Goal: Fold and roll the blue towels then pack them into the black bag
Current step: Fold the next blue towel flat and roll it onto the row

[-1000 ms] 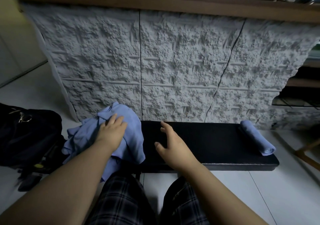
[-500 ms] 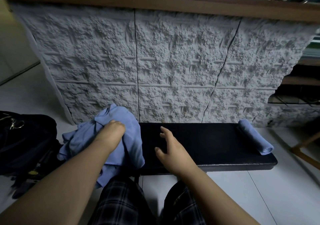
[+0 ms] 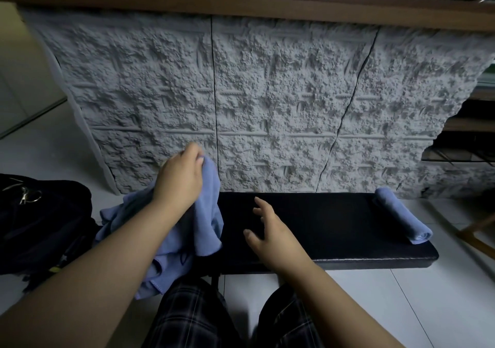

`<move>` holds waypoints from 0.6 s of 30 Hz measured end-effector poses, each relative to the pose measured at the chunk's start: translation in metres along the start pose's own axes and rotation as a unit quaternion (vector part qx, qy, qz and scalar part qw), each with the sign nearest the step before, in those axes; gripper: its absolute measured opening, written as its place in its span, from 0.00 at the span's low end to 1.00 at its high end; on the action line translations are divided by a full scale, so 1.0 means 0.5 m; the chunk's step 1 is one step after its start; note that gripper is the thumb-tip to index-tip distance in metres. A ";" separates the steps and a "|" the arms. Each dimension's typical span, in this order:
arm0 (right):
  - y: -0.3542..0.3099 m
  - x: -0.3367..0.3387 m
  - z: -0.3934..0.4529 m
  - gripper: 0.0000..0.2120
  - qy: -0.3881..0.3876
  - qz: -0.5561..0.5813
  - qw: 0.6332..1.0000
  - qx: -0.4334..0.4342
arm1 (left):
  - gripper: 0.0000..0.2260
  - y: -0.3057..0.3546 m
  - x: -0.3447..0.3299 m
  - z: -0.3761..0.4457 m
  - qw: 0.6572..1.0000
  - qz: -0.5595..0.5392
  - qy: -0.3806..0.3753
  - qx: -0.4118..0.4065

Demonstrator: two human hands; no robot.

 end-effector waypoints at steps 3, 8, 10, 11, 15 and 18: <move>-0.044 0.004 0.001 0.37 -0.006 0.051 0.998 0.033 | 0.05 0.079 0.060 0.012 0.996 -0.071 0.041 -0.034; -0.120 0.033 -0.020 0.13 0.049 0.072 0.990 0.110 | 0.02 0.174 0.104 -0.003 0.979 -0.182 0.052 -0.073; -0.134 0.058 -0.032 0.04 0.092 0.088 0.985 0.114 | 0.06 0.185 0.104 -0.013 0.978 -0.193 0.039 -0.065; -0.137 0.073 -0.039 0.04 0.109 0.109 0.982 0.112 | 0.07 0.185 0.102 -0.020 0.979 -0.194 0.031 -0.059; -0.143 0.132 -0.060 0.09 0.139 0.213 0.965 0.066 | 0.09 0.188 0.110 -0.072 0.974 -0.198 0.052 -0.095; -0.134 0.159 -0.067 0.16 0.129 0.267 0.955 0.025 | 0.15 0.200 0.108 -0.136 0.962 -0.267 -0.008 -0.054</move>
Point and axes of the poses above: each hand's wrist, its own z-axis towards the middle knuckle, its own x-axis out of the back of the hand, y = z × x, the point moved 5 cm from there along z, towards the middle knuckle, and after that the axes turned 7 degrees about -x, right-handed, at the moved point
